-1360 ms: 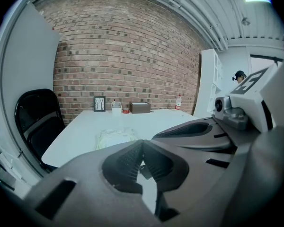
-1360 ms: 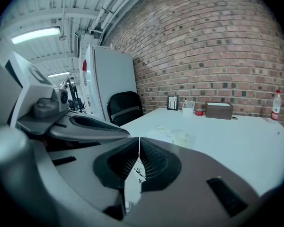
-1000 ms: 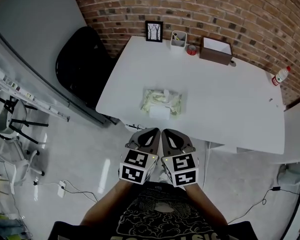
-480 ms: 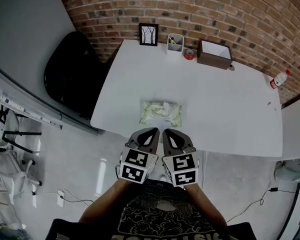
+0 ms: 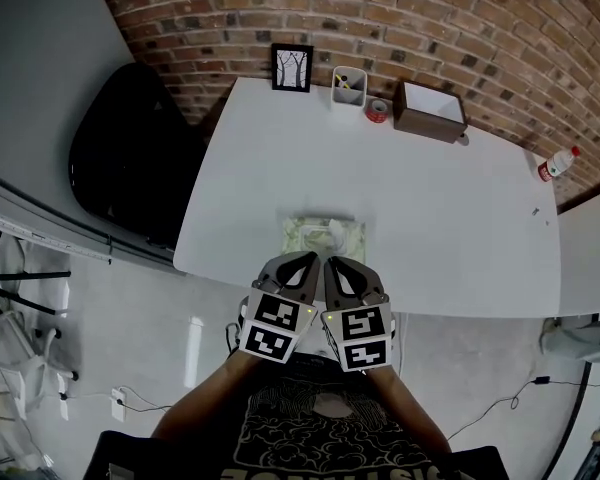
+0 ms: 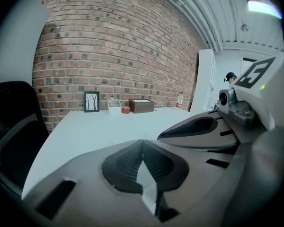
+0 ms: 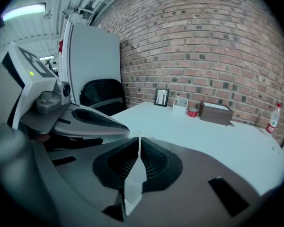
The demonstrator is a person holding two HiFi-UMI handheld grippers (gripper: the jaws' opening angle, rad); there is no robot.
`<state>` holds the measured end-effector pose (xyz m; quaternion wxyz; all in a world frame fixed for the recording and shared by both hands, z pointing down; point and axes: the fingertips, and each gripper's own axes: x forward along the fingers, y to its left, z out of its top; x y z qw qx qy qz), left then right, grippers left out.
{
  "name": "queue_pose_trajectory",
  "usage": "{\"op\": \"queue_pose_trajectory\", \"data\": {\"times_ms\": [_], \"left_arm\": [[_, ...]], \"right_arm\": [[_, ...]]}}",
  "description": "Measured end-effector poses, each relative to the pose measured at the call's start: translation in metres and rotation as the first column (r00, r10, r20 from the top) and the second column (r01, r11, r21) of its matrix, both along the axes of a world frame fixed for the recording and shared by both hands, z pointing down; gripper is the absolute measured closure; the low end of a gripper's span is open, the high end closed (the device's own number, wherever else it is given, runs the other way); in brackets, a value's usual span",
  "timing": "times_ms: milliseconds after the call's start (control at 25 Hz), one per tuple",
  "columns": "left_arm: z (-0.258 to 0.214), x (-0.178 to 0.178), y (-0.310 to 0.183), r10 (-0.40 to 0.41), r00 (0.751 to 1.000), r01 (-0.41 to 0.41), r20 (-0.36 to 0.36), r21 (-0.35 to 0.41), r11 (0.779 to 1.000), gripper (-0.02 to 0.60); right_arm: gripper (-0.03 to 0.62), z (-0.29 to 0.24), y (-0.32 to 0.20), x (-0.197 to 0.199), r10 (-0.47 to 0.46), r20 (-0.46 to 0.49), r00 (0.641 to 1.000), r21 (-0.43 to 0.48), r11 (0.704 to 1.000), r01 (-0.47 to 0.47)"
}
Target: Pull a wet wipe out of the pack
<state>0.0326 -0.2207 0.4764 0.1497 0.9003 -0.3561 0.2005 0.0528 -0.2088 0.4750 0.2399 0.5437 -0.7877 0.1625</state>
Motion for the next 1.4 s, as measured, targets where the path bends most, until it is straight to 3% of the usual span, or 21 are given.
{"op": "queue_pose_trajectory", "data": {"times_ms": [440, 1080, 1400], "left_arm": [[0.01, -0.003, -0.026, 0.048, 0.999, -0.048, 0.0, -0.02, 0.999, 0.569], [0.027, -0.007, -0.047, 0.059, 0.998, -0.059, 0.001, -0.057, 0.997, 0.569], [0.031, -0.006, -0.056, 0.055, 0.998, -0.055, 0.002, -0.07, 0.996, 0.569]], "right_arm": [[0.572, 0.015, -0.028, -0.006, 0.024, -0.04, 0.999, -0.032, 0.999, -0.026], [0.571, 0.043, -0.047, -0.001, 0.051, -0.112, 0.992, -0.088, 0.994, -0.061], [0.54, 0.052, -0.053, 0.005, 0.039, -0.152, 0.988, -0.125, 0.99, -0.059]]}}
